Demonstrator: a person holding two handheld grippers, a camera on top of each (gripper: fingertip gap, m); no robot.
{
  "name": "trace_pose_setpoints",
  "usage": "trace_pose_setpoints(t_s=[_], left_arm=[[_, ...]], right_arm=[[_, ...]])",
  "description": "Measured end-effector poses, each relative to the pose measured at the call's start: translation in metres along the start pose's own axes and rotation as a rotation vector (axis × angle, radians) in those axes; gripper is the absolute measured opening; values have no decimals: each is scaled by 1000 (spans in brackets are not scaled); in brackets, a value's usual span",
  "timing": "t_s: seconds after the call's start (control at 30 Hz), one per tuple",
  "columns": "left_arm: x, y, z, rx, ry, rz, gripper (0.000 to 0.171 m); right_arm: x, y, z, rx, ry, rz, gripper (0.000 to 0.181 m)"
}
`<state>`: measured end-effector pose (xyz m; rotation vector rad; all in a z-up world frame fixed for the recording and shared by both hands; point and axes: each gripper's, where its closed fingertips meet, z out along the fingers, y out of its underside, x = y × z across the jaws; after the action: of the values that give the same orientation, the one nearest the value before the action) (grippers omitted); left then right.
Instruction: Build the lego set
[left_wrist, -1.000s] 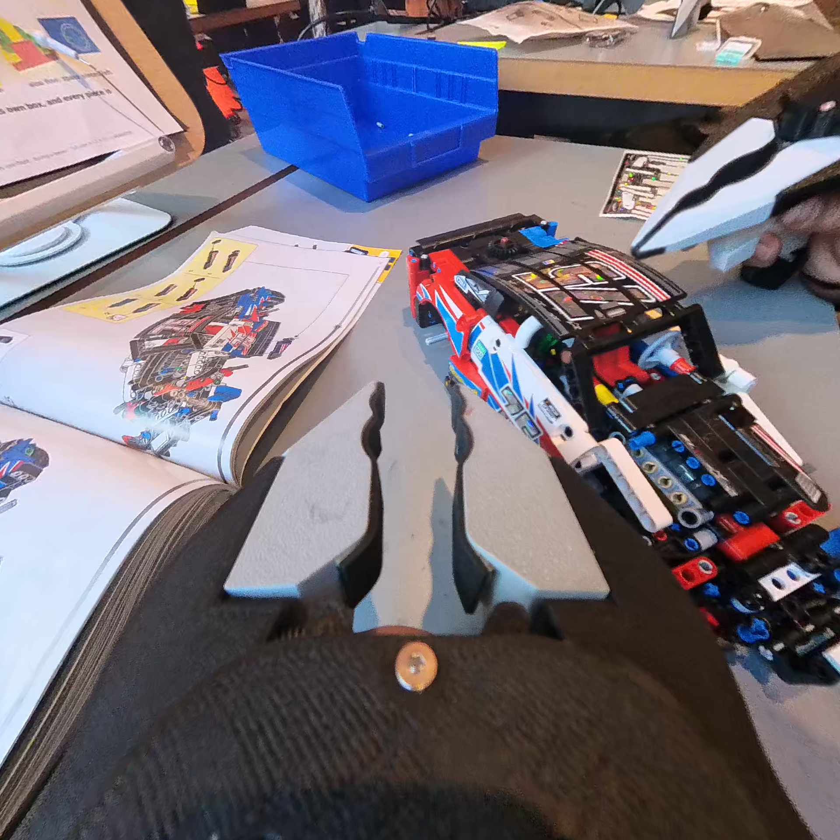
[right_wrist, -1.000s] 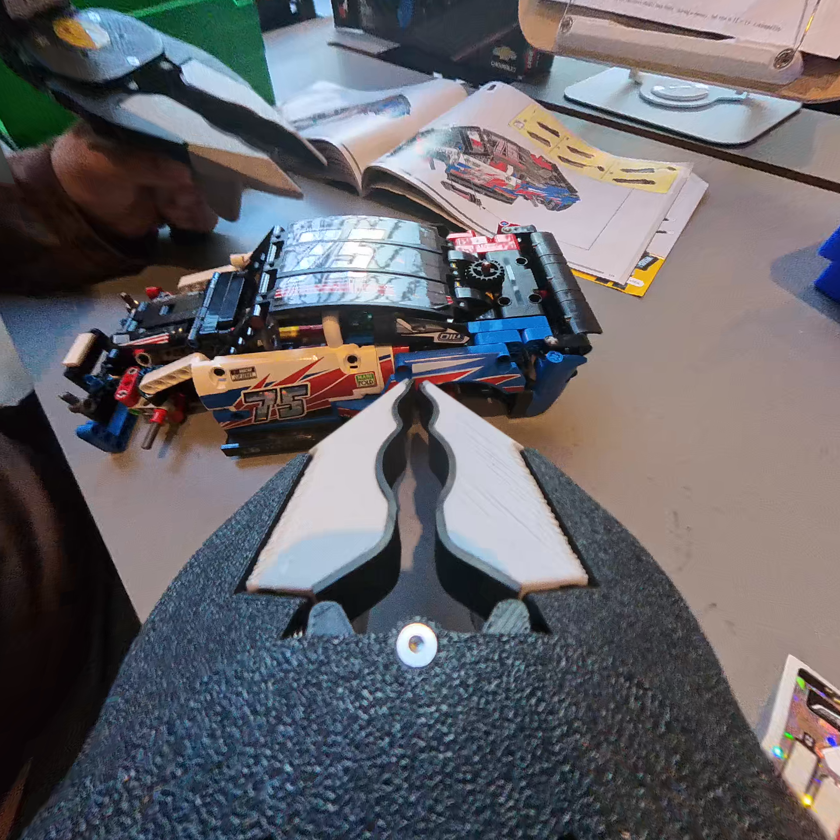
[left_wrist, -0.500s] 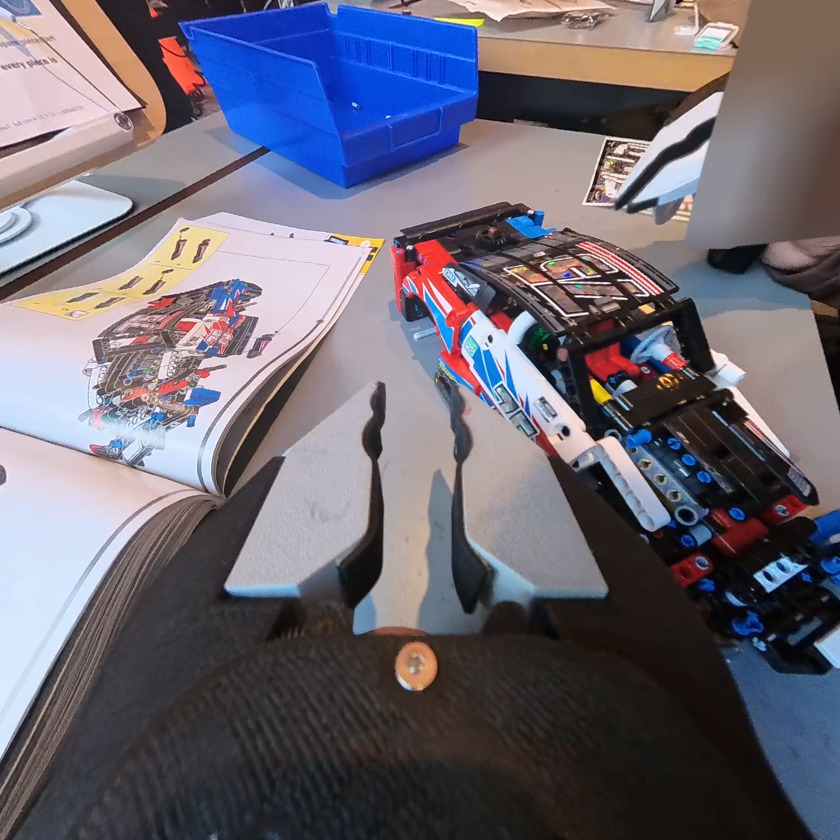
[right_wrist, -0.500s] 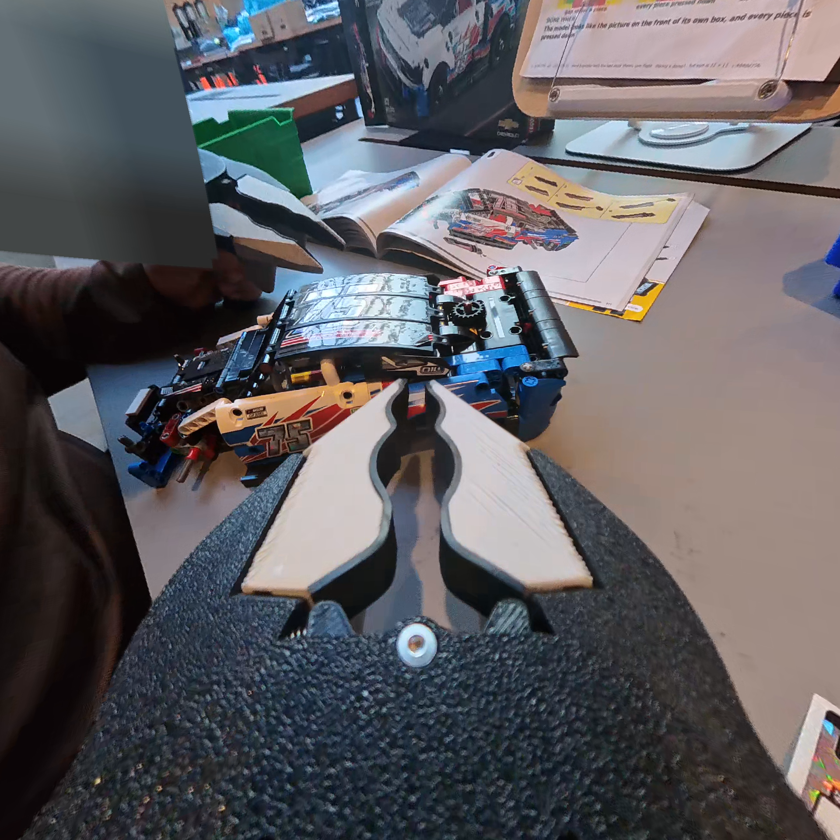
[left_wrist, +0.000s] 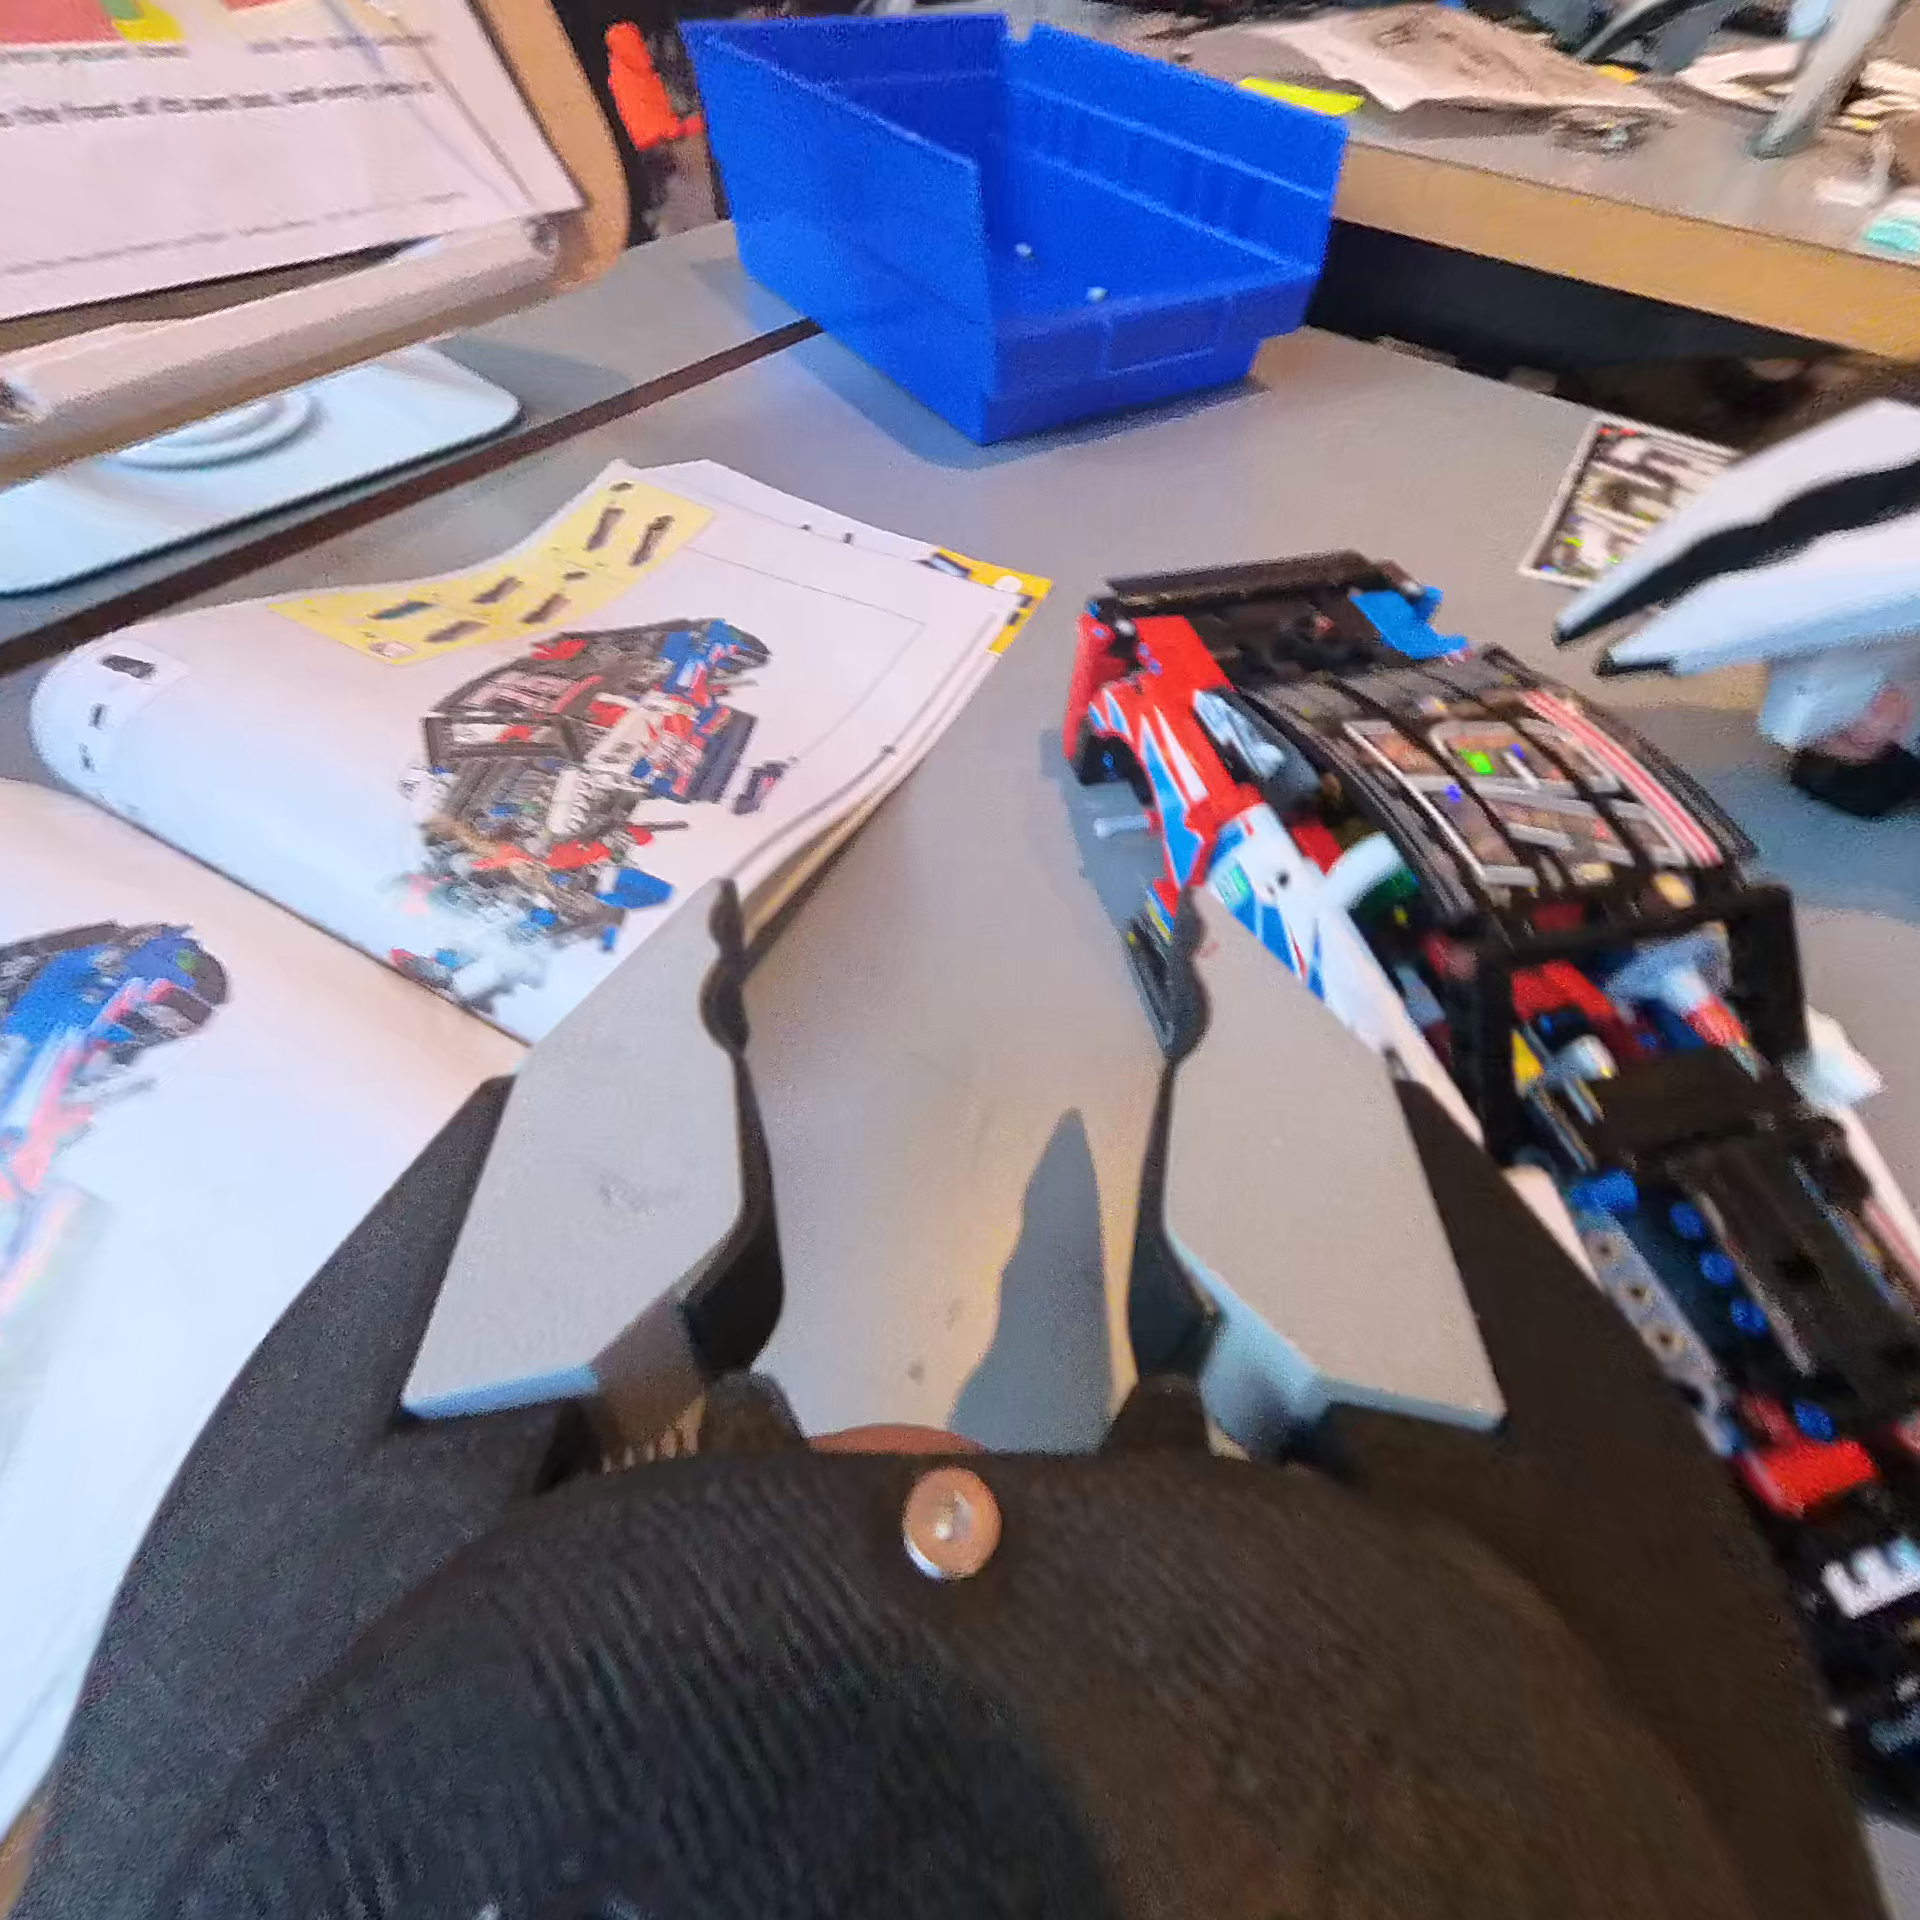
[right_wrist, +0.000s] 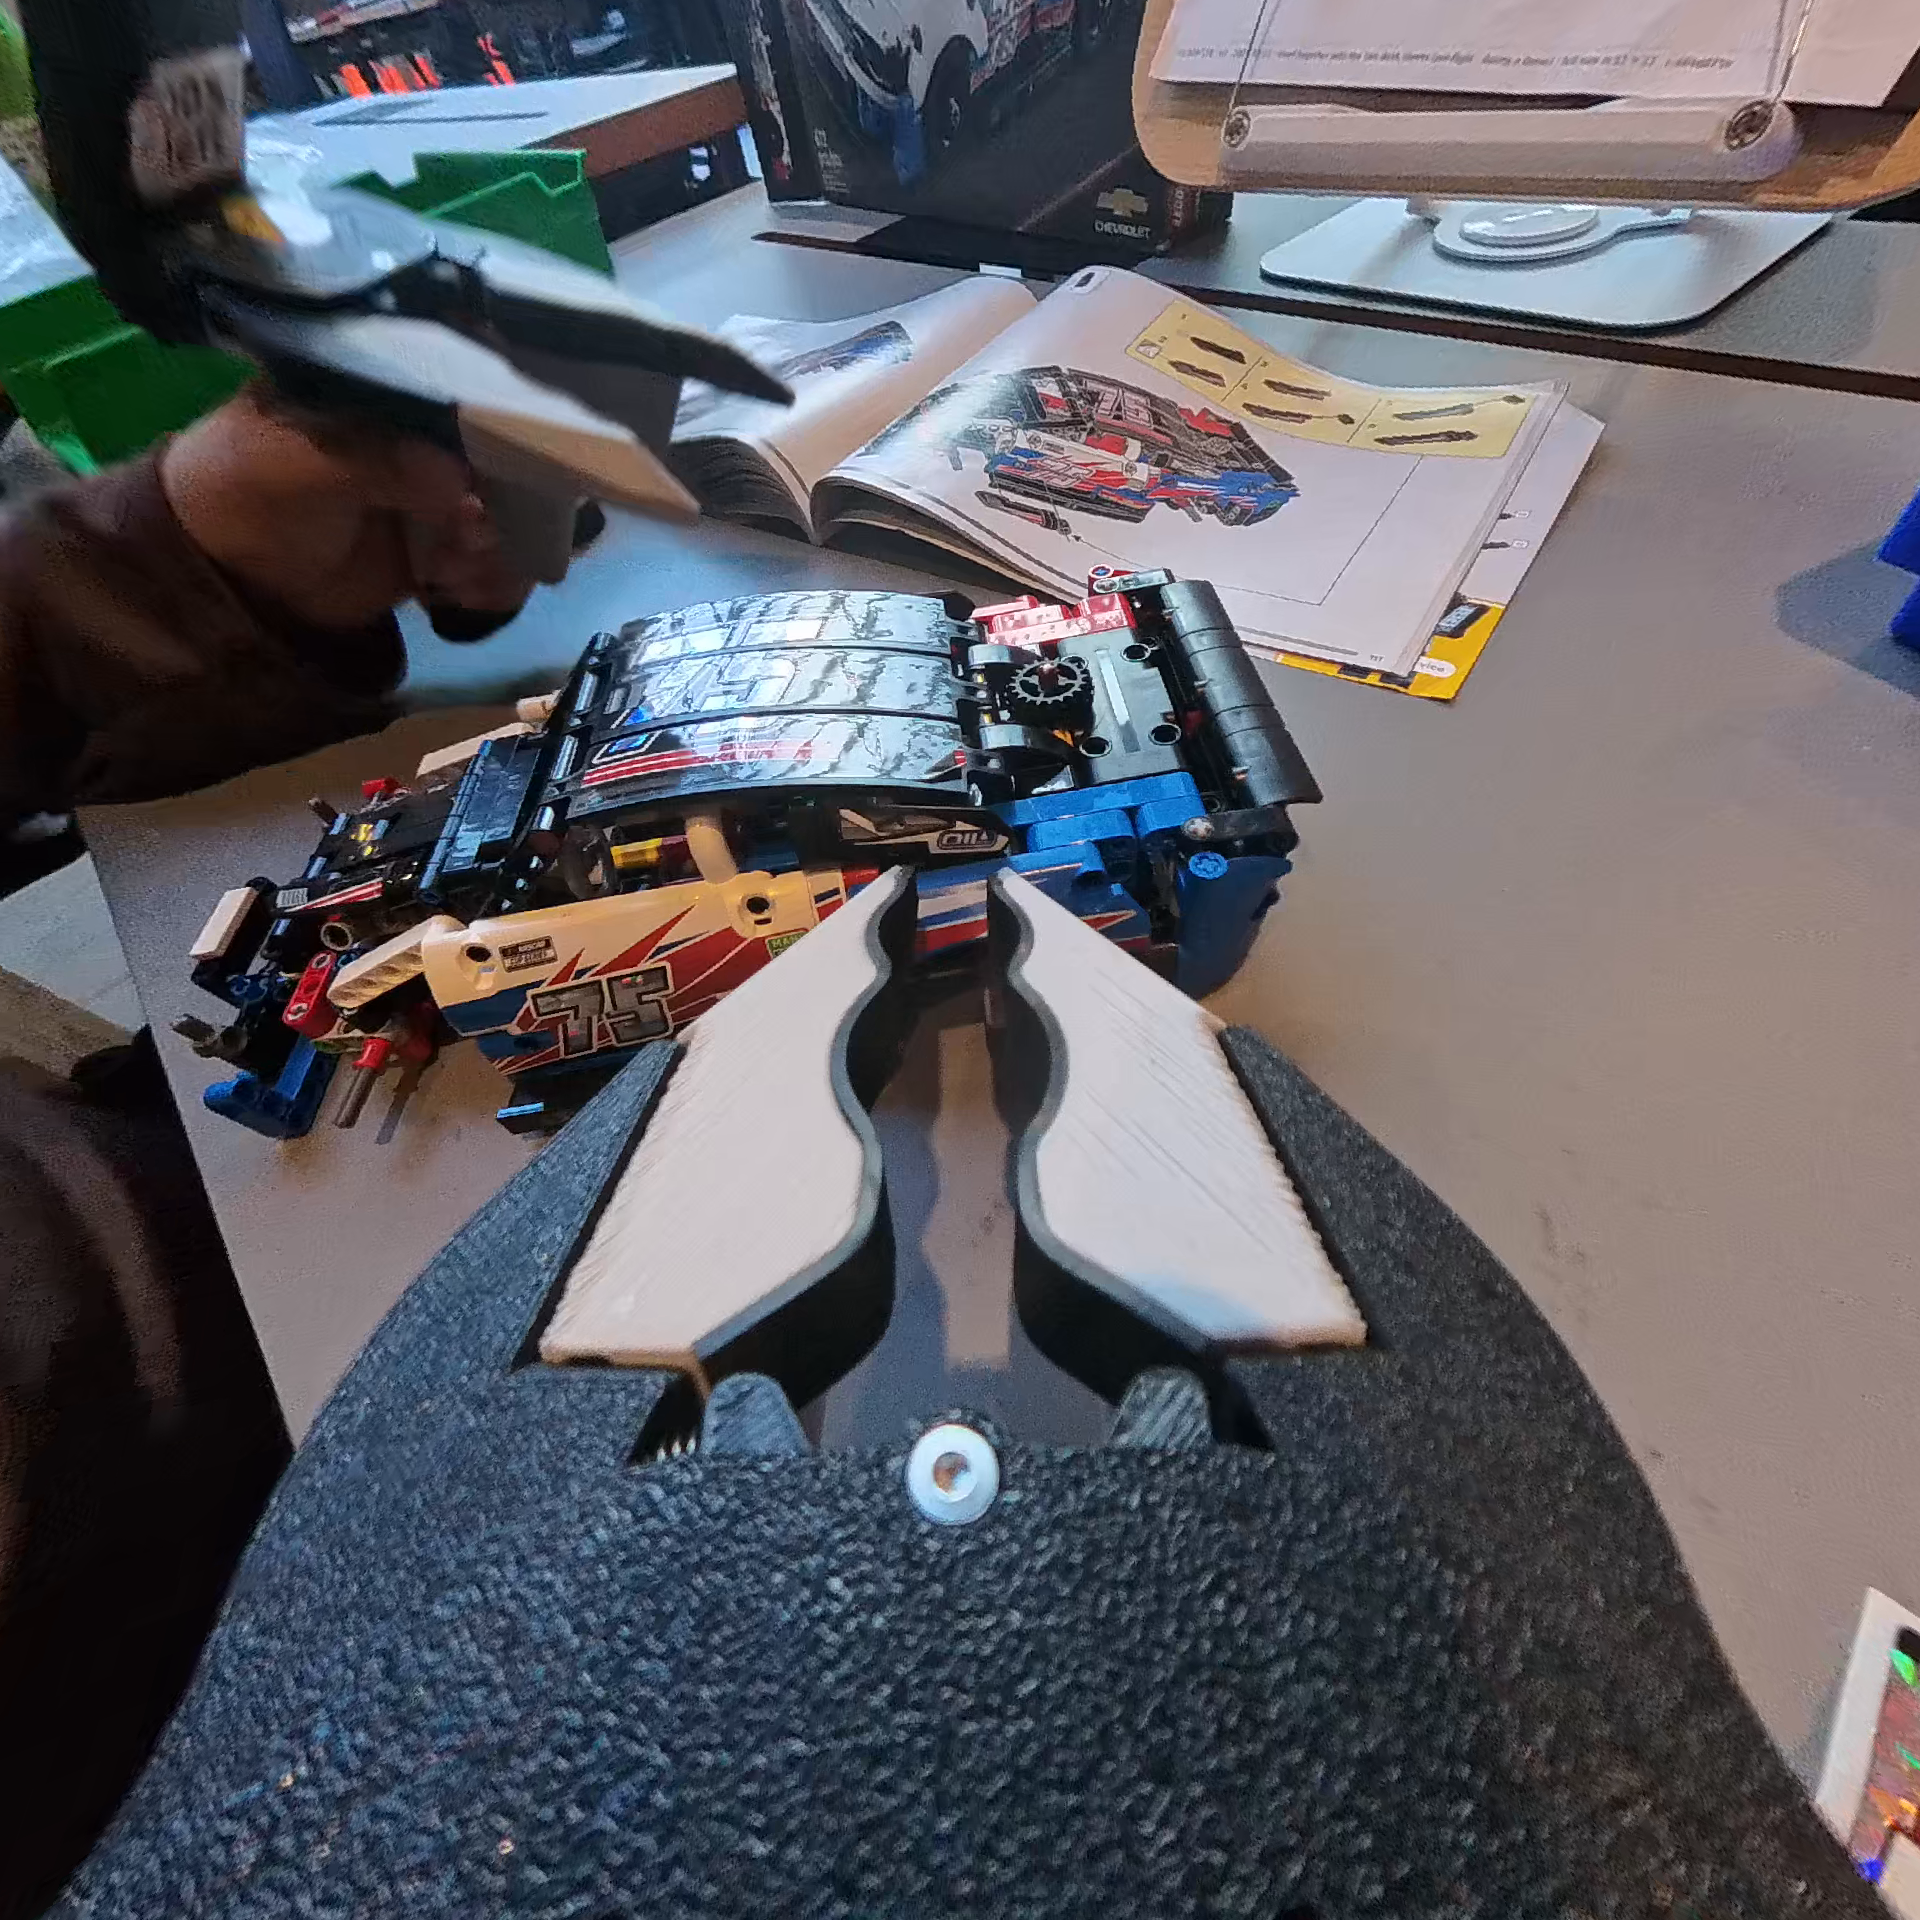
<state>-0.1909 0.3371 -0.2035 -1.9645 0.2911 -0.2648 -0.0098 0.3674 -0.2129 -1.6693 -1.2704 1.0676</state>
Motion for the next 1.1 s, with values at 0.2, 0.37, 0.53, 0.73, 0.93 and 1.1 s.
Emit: trace_pose_setpoints(t_s=[0.2,0.37,0.53,0.73,0.93,1.1], left_arm=[[-52,-55,60,-224,-119,44,98],[-72,-17,134,-580,-60,-60,90],[-87,11,147,-684,-96,18,84],[-82,17,137,-769,-42,49,84],[-94,-20,128,-740,-95,63,81],[-114,2,104,-886,-197,64,118]], right_arm=[[-5,0,6,-13,3,-18,13],[-11,1,11,-28,-22,-38,12],[-20,1,3,-2,-46,-52,12],[-18,-4,-8,49,-76,6,12],[-10,-9,-10,83,-95,88,11],[-10,-11,-6,88,-108,101,11]])
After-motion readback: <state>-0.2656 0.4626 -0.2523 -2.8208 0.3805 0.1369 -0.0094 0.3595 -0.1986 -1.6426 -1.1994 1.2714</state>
